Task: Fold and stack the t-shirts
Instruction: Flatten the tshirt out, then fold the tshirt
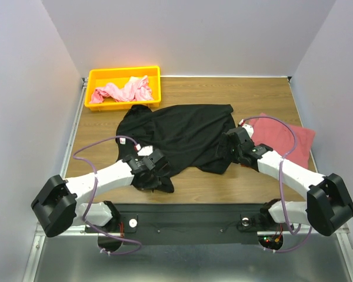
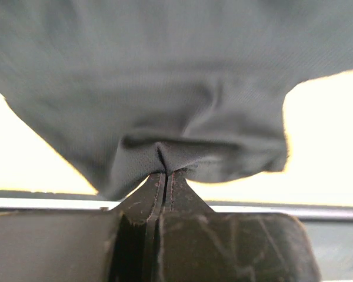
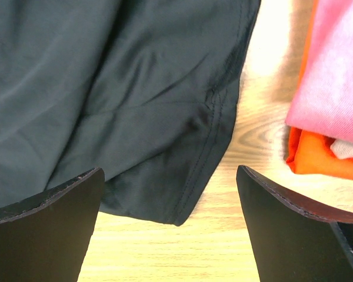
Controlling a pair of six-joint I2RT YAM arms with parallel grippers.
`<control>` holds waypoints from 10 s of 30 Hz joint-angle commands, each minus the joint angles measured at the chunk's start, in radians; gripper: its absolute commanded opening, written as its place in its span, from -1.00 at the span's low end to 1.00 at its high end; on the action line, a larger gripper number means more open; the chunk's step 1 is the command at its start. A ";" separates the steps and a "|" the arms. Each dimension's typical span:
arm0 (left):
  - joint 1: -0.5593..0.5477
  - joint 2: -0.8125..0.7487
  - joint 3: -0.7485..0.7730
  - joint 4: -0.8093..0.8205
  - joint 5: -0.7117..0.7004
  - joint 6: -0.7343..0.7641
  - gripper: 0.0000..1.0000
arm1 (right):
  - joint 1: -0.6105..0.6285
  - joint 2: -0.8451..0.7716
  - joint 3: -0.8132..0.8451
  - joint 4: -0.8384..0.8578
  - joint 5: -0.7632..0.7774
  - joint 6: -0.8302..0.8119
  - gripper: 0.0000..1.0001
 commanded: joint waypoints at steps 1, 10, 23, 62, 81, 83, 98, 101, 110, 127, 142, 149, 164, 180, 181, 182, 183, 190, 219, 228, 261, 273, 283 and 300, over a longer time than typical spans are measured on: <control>0.017 -0.039 0.082 -0.070 -0.236 -0.048 -1.00 | 0.000 0.017 -0.014 -0.023 0.012 0.064 1.00; 0.186 -0.201 0.038 0.019 -0.281 -0.003 -1.00 | -0.007 0.151 0.017 -0.023 0.131 0.162 0.57; 0.252 -0.228 0.013 0.082 -0.264 0.033 -1.00 | -0.047 0.221 0.049 -0.018 0.182 0.150 0.19; 0.284 -0.585 0.305 0.089 -0.434 0.107 -1.00 | -0.047 -0.236 0.196 0.000 0.121 -0.132 -0.99; 0.284 -0.636 0.915 0.221 -0.336 0.355 -1.00 | -0.047 -0.459 0.808 -0.159 -0.020 -0.322 -0.99; 0.284 -0.607 1.022 0.221 -0.315 0.395 -1.00 | -0.047 -0.457 0.865 -0.181 -0.045 -0.332 -0.99; 0.284 -0.363 1.213 0.255 -0.400 0.625 -1.00 | -0.047 -0.378 0.951 -0.255 0.166 -0.316 -0.99; 0.284 -0.240 1.069 0.306 -0.615 0.693 -1.00 | -0.047 -0.292 0.849 -0.253 0.408 -0.257 -0.99; 0.580 0.100 0.636 0.747 -0.174 0.853 -1.00 | -0.223 0.004 0.441 0.027 0.374 -0.204 -0.99; 0.628 0.671 0.785 0.887 -0.080 0.932 -1.00 | -0.363 0.604 0.595 0.253 0.124 -0.339 -0.99; 0.645 0.487 0.546 0.841 -0.098 0.730 -1.00 | -0.365 0.399 0.401 0.249 0.009 -0.316 -0.99; 0.645 0.340 0.368 0.778 -0.108 0.597 -1.00 | -0.365 0.276 0.284 0.230 -0.054 -0.319 -0.99; 0.634 0.043 -0.014 0.642 -0.089 0.236 -1.00 | -0.365 0.092 0.100 0.184 -0.116 -0.286 -0.99; 0.597 -0.077 -0.143 0.493 -0.057 0.188 -0.61 | -0.366 0.055 -0.009 0.183 -0.160 -0.250 -0.71; 0.597 -0.096 -0.140 0.472 -0.063 0.188 -0.43 | -0.366 0.051 -0.011 0.183 -0.165 -0.247 -0.66; 0.597 -0.137 -0.136 0.437 -0.072 0.193 -0.14 | -0.365 0.046 -0.012 0.183 -0.181 -0.246 -0.52; 0.597 -0.160 -0.131 0.418 -0.074 0.193 0.00 | -0.366 0.041 -0.012 0.181 -0.192 -0.246 -0.39; 0.594 -0.356 -0.083 0.405 -0.071 0.198 0.97 | -0.365 -0.060 0.018 0.173 -0.307 -0.256 0.99; 0.747 0.588 0.351 0.820 0.096 0.326 0.97 | -0.291 0.566 0.331 0.267 -0.378 -0.226 1.00; 0.832 0.579 0.289 0.799 0.098 0.319 0.81 | -0.291 0.711 0.476 0.265 -0.254 -0.263 1.00; 0.843 0.288 0.330 0.639 0.102 0.267 0.97 | -0.291 0.523 0.507 0.161 -0.274 -0.326 1.00; 0.807 0.374 0.271 0.735 0.233 0.310 0.97 | -0.291 0.567 0.411 0.160 -0.272 -0.250 1.00; 0.810 0.530 0.311 0.766 0.248 0.331 0.97 | -0.291 0.642 0.423 0.157 -0.241 -0.227 1.00; 0.838 0.609 0.467 0.671 0.179 0.322 0.97 | -0.291 0.664 0.532 0.157 -0.225 -0.272 1.00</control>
